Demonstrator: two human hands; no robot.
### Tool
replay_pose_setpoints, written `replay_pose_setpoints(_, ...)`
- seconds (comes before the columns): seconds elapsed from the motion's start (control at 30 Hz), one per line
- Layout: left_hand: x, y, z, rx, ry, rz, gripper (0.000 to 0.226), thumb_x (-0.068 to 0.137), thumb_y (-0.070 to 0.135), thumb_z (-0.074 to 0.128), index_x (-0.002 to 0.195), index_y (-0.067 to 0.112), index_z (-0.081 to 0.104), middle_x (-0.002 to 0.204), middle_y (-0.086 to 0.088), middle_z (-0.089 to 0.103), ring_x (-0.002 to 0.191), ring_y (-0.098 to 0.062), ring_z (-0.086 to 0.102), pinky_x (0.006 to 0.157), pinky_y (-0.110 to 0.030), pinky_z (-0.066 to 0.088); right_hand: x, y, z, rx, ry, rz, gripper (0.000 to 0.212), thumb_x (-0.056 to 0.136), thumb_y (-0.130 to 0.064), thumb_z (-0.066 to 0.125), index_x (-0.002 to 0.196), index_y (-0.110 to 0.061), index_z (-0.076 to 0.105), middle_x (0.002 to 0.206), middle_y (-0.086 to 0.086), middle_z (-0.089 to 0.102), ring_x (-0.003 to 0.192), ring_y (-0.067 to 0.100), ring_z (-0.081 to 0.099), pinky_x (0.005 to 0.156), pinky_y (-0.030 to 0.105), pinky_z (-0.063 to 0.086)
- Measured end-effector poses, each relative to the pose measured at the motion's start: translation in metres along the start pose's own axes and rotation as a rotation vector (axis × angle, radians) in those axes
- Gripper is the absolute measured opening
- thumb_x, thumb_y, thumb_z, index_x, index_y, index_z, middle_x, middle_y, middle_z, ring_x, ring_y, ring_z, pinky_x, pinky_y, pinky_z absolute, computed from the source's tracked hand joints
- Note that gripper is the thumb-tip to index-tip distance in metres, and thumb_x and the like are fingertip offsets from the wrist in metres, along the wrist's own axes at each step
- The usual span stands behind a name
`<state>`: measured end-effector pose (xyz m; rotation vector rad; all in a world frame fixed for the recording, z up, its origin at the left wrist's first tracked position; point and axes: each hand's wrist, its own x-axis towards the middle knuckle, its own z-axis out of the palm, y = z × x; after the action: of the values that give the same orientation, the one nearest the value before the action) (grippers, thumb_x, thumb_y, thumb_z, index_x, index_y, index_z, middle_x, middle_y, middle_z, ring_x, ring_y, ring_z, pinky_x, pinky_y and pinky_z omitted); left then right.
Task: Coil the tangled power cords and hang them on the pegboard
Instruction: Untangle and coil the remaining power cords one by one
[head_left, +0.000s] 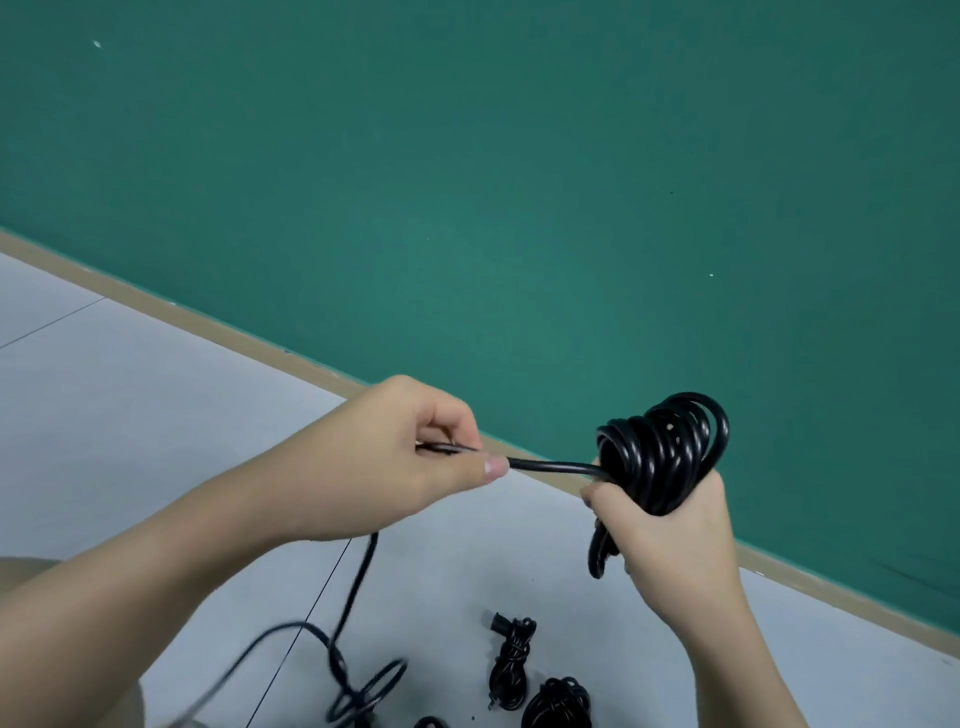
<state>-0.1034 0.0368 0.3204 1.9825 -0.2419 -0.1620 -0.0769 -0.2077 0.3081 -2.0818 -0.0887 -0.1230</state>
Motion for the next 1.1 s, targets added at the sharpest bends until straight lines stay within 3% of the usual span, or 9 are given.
replay_pose_setpoints(0.1, 0.003, 0.000, -0.002, -0.040, 0.215, -0.018, 0.049, 0.078, 0.058, 0.082, 0.073, 0.011, 0.067, 0.062, -0.012, 0.059, 0.050, -0.022, 0.045, 0.050, -0.034, 0.035, -0.003, -0.003, -0.001, 0.198, 0.006, 0.052, 0.017, 0.063, -0.015, 0.062, 0.075, -0.005, 0.070, 0.072, 0.025, 0.067, 0.062, 0.039, 0.060, 0.059, 0.045, 0.047)
replay_pose_setpoints(0.2, 0.005, 0.003, -0.002, -0.010, 0.347, -0.019, 0.054, 0.084, 0.052, 0.076, 0.069, 0.003, 0.058, 0.052, 0.002, 0.038, 0.045, -0.013, 0.027, 0.043, -0.019, 0.023, -0.001, -0.006, -0.002, 0.601, 0.045, 0.077, 0.020, 0.067, -0.005, 0.057, 0.083, -0.006, 0.069, 0.080, 0.015, 0.070, 0.072, 0.032, 0.068, 0.076, 0.052, 0.057)
replay_pose_setpoints(0.37, 0.005, -0.001, 0.014, 0.065, 0.215, 0.110, 0.058, 0.101, 0.050, 0.057, 0.068, 0.007, 0.039, 0.060, 0.004, 0.027, 0.055, -0.012, 0.026, 0.053, -0.032, 0.025, 0.001, -0.016, -0.001, 1.022, 0.030, 0.141, 0.022, 0.069, -0.001, 0.054, 0.089, 0.002, 0.064, 0.085, 0.014, 0.065, 0.078, 0.030, 0.071, 0.089, 0.048, 0.059)
replay_pose_setpoints(0.53, 0.000, -0.005, 0.032, -0.044, -0.135, -0.039, 0.060, 0.104, 0.053, 0.049, 0.061, 0.014, 0.037, 0.057, 0.000, 0.025, 0.055, -0.021, 0.022, 0.053, -0.032, 0.020, -0.007, -0.024, 0.012, 1.056, -0.027, 0.245, 0.029, 0.074, -0.006, 0.050, 0.080, 0.001, 0.077, 0.105, 0.030, 0.072, 0.106, 0.042, 0.073, 0.093, 0.048, 0.058)
replay_pose_setpoints(0.67, 0.002, -0.002, 0.035, -0.124, -0.314, -0.170, 0.058, 0.104, 0.053, 0.047, 0.057, 0.018, 0.043, 0.049, 0.003, 0.025, 0.049, -0.018, 0.018, 0.052, -0.031, 0.019, -0.018, -0.036, 0.021, 1.274, -0.101, 0.334, 0.015, 0.057, -0.012, 0.066, 0.063, 0.001, 0.070, 0.081, 0.020, 0.069, 0.088, 0.039, 0.076, 0.082, 0.054, 0.061)
replay_pose_setpoints(0.77, 0.002, 0.001, 0.038, -0.234, -0.443, -0.216, 0.057, 0.108, 0.045, 0.045, 0.061, 0.014, 0.043, 0.055, -0.004, 0.023, 0.050, -0.019, 0.018, 0.053, -0.030, 0.022, -0.021, -0.034, 0.023, 1.355, -0.122, 0.358, 0.030, 0.046, -0.012, 0.074, 0.070, 0.001, 0.061, 0.079, 0.018, 0.067, 0.082, 0.039, 0.075, 0.074, 0.051, 0.062)
replay_pose_setpoints(0.93, -0.001, 0.005, 0.048, -0.291, -0.460, -0.266, 0.055, 0.108, 0.047, 0.043, 0.066, 0.014, 0.055, 0.051, 0.004, 0.030, 0.047, -0.015, 0.025, 0.053, -0.029, 0.031, -0.012, -0.025, 0.019, 1.397, -0.257, 0.327, 0.047, 0.054, -0.013, 0.073, 0.097, 0.001, 0.061, 0.096, 0.016, 0.060, 0.079, 0.030, 0.064, 0.063, 0.036, 0.057)
replay_pose_setpoints(1.03, -0.005, 0.004, 0.057, -0.347, -0.378, -0.255, 0.048, 0.104, 0.056, 0.047, 0.083, 0.016, 0.064, 0.060, 0.004, 0.037, 0.049, -0.015, 0.030, 0.053, -0.029, 0.034, -0.009, -0.017, 0.017, 1.172, -0.312, 0.351, 0.057, 0.046, -0.023, 0.085, 0.096, -0.001, 0.069, 0.099, 0.023, 0.061, 0.077, 0.032, 0.064, 0.060, 0.038, 0.055)
replay_pose_setpoints(1.1, -0.005, 0.002, 0.061, -0.342, -0.286, -0.236, 0.042, 0.101, 0.059, 0.051, 0.079, 0.025, 0.060, 0.064, 0.004, 0.045, 0.049, -0.014, 0.036, 0.053, -0.027, 0.038, -0.010, -0.012, 0.019, 1.069, -0.334, 0.382, 0.063, 0.040, -0.030, 0.089, 0.096, -0.005, 0.074, 0.099, 0.025, 0.066, 0.078, 0.032, 0.066, 0.060, 0.040, 0.055)
